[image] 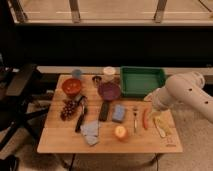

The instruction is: Wipe table surface with sponge

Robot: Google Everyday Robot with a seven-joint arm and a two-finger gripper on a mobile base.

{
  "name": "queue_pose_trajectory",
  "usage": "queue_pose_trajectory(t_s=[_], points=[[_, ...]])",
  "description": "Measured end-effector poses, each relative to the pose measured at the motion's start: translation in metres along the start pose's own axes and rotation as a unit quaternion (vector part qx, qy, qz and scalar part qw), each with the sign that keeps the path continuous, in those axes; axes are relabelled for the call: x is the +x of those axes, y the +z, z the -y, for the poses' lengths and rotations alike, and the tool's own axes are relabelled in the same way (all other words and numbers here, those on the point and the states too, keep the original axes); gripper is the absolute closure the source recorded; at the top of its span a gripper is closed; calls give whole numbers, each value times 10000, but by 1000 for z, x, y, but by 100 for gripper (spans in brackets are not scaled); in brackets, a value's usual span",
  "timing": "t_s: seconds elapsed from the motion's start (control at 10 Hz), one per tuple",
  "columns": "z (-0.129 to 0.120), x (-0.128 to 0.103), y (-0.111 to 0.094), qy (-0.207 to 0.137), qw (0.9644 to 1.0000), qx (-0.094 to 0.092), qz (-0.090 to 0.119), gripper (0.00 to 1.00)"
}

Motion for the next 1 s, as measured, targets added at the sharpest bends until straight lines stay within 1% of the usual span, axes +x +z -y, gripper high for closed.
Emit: queue_pose_trajectory(t_s=[0.2, 0.3, 0.5, 0.6, 0.8, 0.9, 1.0], points=[[-1, -23, 25, -163, 9994, -146, 255, 35], [-2, -27, 38, -220, 9991, -187, 316, 35], [-2, -33, 57, -284, 9989, -155, 340, 35], [1, -39, 70, -271, 9989, -99, 372, 35], [4, -46, 87, -203, 9990, -48, 406, 35], [6, -49, 95, -177, 9990, -39, 410, 35], [8, -55, 106, -175, 9990, -83, 414, 35]])
